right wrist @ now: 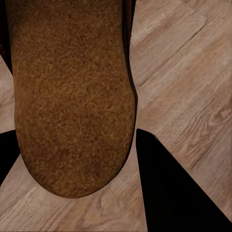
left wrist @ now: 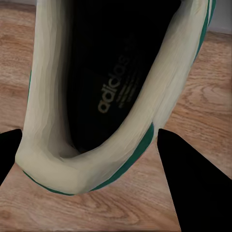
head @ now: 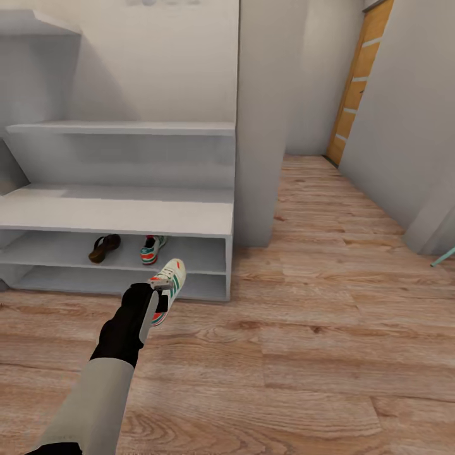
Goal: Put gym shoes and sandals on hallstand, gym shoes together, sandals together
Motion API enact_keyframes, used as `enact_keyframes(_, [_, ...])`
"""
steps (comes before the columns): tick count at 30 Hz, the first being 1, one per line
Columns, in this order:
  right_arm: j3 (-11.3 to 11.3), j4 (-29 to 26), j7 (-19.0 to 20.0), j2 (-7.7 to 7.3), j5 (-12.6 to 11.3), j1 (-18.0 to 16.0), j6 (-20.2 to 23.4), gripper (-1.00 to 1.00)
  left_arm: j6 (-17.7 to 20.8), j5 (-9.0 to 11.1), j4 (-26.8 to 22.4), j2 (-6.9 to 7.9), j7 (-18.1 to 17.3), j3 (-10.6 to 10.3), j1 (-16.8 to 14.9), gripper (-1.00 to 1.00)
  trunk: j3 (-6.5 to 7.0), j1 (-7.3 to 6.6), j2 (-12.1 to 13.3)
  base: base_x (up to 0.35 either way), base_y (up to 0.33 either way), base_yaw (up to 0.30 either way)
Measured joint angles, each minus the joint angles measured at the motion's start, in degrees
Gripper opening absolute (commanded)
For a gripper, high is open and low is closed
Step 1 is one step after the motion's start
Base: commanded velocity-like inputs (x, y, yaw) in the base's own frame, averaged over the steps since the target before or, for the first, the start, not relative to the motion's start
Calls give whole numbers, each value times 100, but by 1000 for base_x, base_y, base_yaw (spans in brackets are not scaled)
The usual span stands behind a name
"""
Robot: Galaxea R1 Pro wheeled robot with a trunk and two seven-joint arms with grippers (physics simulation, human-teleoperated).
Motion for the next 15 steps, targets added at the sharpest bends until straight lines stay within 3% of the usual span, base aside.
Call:
enact_keyframes(6, [4, 0, 0, 1, 0, 0, 0, -100, 0, -14, -1, 0, 7, 2, 0, -100, -31, 0, 0, 0, -169, 215])
enact_keyframes(15, [4, 0, 0, 0, -2, 0, 0, -100, 1, -30, -2, 8, 91, 35, -12, -100, -42, 0, 0, 0, -11, 31])
